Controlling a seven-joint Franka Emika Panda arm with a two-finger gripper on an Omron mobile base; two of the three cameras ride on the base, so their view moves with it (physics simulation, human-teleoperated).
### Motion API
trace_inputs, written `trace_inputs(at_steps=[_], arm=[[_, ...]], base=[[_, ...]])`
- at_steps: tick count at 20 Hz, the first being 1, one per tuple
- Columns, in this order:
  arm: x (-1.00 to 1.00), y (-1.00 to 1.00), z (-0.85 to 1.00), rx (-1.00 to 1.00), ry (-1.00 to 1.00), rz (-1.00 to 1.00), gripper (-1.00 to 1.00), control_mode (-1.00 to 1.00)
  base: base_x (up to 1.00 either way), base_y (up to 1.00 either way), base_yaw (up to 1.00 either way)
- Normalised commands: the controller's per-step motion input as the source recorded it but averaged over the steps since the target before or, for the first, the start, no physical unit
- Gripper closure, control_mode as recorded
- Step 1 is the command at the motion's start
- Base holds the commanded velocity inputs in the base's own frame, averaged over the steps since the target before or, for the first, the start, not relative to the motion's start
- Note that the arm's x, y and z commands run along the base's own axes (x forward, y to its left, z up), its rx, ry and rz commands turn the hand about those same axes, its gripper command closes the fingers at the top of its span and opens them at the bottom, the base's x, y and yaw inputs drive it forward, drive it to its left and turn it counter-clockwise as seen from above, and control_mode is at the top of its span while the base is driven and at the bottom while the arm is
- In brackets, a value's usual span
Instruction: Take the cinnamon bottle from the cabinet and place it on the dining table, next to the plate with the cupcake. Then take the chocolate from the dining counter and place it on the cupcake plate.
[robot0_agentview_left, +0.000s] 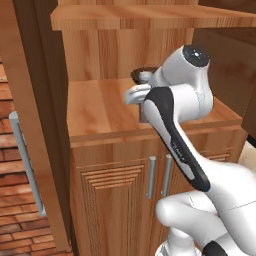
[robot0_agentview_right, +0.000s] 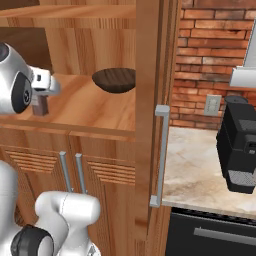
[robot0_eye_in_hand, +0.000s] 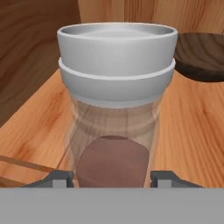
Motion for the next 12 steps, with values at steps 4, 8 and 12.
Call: trace_inputs(at_steps=[4, 8, 12], arm=[[-0.62, -0.81, 0.36, -0.04, -0.01, 0.02, 1.0, -1.0], [-0.61, -0.59, 0.15, -0.03, -0.01, -0.03, 1.0, -1.0], [-0.5, -0.59, 0.0, 0.0, 0.0, -0.13, 1.0, -1.0]], base=[[0.0, 0.0, 0.0], [0.0, 0.0, 0.0], [0.0, 0.0, 0.0]])
